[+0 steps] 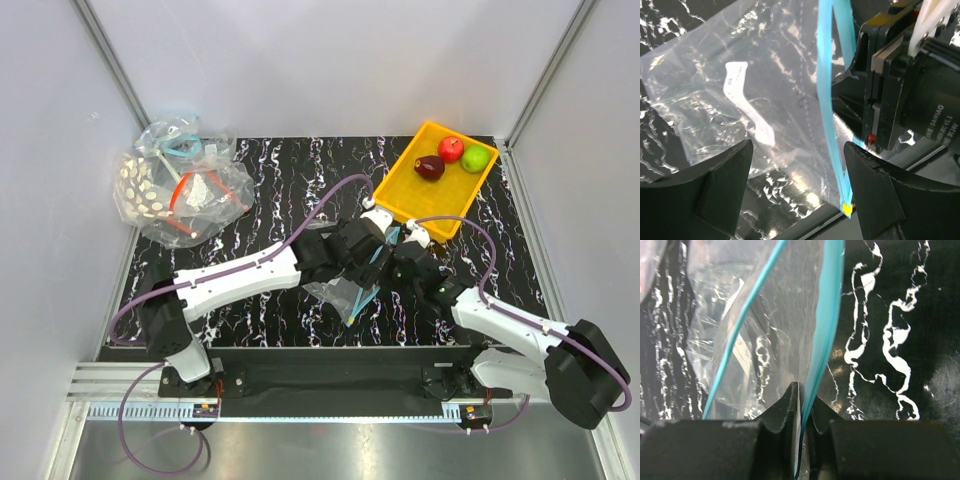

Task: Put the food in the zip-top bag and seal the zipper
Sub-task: Open the zipper of the food storage bag.

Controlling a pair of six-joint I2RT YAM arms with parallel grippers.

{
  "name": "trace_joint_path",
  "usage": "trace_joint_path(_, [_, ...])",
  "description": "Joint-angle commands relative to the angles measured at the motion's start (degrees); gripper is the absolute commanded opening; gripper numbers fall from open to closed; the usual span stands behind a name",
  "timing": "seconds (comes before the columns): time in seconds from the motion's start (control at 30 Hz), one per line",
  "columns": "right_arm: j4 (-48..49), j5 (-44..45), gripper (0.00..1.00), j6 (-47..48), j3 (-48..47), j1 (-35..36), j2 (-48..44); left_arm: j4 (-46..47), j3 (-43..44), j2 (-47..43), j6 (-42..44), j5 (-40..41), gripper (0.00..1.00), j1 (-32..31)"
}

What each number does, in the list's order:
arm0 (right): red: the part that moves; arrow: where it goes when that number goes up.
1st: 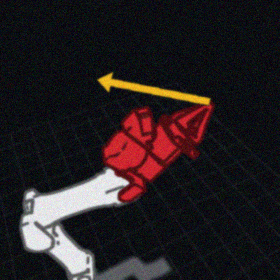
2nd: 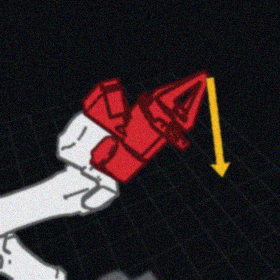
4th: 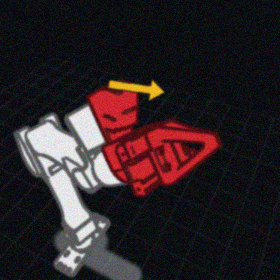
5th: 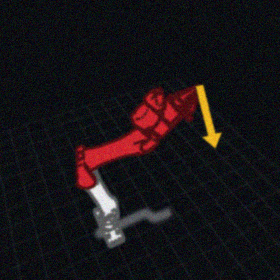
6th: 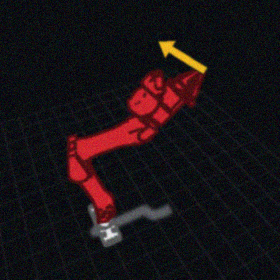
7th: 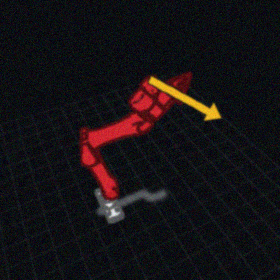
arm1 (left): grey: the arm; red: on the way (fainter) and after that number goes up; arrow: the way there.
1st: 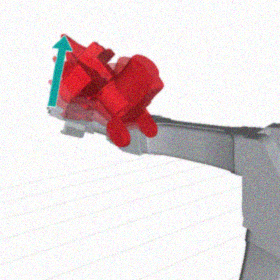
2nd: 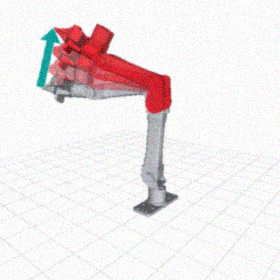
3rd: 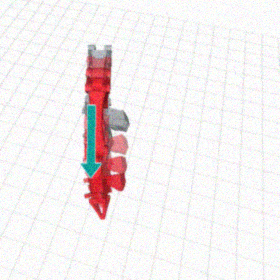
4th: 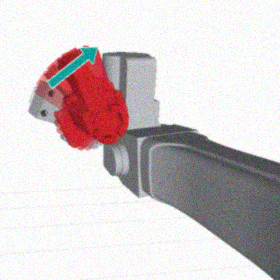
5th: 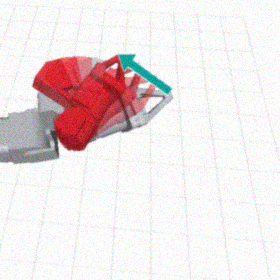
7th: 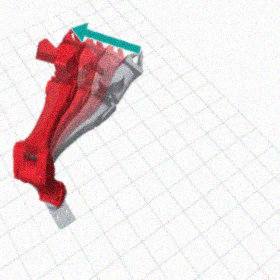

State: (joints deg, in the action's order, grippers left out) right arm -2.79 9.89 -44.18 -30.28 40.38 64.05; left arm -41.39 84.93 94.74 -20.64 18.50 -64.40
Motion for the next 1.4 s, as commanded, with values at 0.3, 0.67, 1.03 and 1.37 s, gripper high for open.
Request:
trace_joint_path(0.3, [5.16,-0.31,0.11,-0.64,0.14,0.4,-4.64,13.0,-8.9,-6.76,-6.25,1.7,0.8,0.33])
trace_joint_path(0.67, [4.55,-0.32,0.09,-0.46,0.31,0.4,-6.57,5.89,-1.52,1.67,-5.2,11.89,0.62,0.94])
trace_joint_path(1.03, [1.55,3.12,0.04,-1.26,0.84,0.4,-3.76,-11.16,5.94,1.59,-0.81,18.23,0.0,0.86])
trace_joint_path(1.37, [4.19,1.27,0.03,-0.2,-0.74,0.31,-2.79,-10.56,2.54,-0.61,3.51,18.15,0.26,1.12])
